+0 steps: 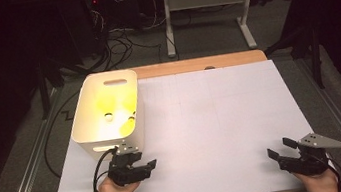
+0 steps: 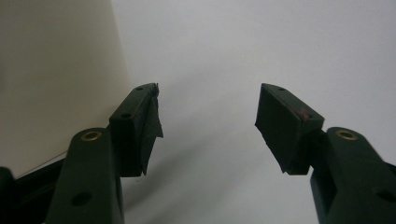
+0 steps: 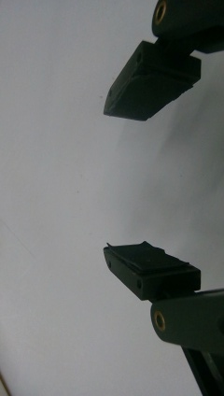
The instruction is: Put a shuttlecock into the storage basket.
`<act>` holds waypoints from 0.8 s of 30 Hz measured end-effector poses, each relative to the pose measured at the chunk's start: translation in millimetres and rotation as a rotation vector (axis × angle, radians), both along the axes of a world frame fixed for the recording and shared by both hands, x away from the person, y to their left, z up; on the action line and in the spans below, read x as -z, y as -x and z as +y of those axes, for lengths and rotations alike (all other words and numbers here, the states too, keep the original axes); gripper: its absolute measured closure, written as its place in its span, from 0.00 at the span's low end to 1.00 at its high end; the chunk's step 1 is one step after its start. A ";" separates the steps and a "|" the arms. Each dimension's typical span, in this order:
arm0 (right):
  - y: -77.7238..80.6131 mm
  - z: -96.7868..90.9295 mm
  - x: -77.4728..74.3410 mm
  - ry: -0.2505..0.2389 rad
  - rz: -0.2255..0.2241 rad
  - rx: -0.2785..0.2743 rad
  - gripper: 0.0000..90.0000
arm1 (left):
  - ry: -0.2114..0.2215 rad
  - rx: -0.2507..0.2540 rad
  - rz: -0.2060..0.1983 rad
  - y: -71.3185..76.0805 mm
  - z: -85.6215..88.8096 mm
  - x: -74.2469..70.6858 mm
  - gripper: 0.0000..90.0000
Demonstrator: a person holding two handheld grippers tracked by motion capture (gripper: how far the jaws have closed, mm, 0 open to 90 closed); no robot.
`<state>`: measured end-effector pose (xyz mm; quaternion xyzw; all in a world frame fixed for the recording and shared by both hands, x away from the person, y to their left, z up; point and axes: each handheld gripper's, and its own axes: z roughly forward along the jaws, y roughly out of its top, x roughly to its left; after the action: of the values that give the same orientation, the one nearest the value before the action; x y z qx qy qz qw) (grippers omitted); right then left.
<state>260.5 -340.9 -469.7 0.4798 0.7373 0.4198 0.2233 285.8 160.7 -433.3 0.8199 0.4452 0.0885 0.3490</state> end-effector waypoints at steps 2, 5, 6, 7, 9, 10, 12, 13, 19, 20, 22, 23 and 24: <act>0.0 0.0 0.0 0.000 -0.001 0.000 0.31 | 0.002 -0.008 -0.002 1.4 2.4 0.1 0.45; 0.1 0.0 0.0 0.000 0.000 0.000 0.31 | 0.005 -0.016 -0.006 3.1 6.5 0.5 0.45; 0.1 0.0 0.0 0.001 0.000 0.000 0.31 | 0.005 -0.021 -0.009 3.7 7.9 0.7 0.45; 0.1 0.1 0.0 0.001 0.000 0.000 0.31 | 0.007 -0.025 -0.013 4.2 9.2 0.9 0.45; 0.1 0.1 0.0 0.001 0.000 0.000 0.31 | 0.010 -0.032 -0.016 5.3 12.1 1.2 0.45; 0.1 0.1 0.0 0.000 0.000 0.000 0.31 | 0.010 -0.035 -0.018 5.7 13.6 1.2 0.44; 0.1 0.1 0.0 0.001 0.000 0.000 0.31 | 0.012 -0.042 -0.021 6.5 16.5 1.5 0.44; 0.1 0.1 0.0 0.001 0.001 0.000 0.31 | 0.013 -0.046 -0.023 7.0 17.9 1.7 0.44; 0.0 0.1 0.0 0.001 0.001 0.000 0.31 | 0.018 -0.068 -0.030 10.7 27.3 2.7 0.44; 0.0 0.2 0.1 0.001 0.001 -0.001 0.31 | 0.020 -0.073 -0.031 11.2 29.0 2.9 0.44; 0.1 0.2 0.0 0.001 0.001 0.000 0.31 | 0.023 -0.080 -0.032 12.0 32.1 3.3 0.44; 0.1 0.2 0.0 0.001 0.001 0.000 0.31 | 0.024 -0.082 -0.032 12.5 33.5 3.4 0.44; 0.1 0.2 0.0 0.002 0.001 0.001 0.31 | 0.025 -0.087 -0.037 12.8 34.7 3.6 0.44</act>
<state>260.4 -340.7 -469.7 0.4801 0.7376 0.4190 0.2234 273.0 195.4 -436.9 0.7937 0.4748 0.1131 0.3631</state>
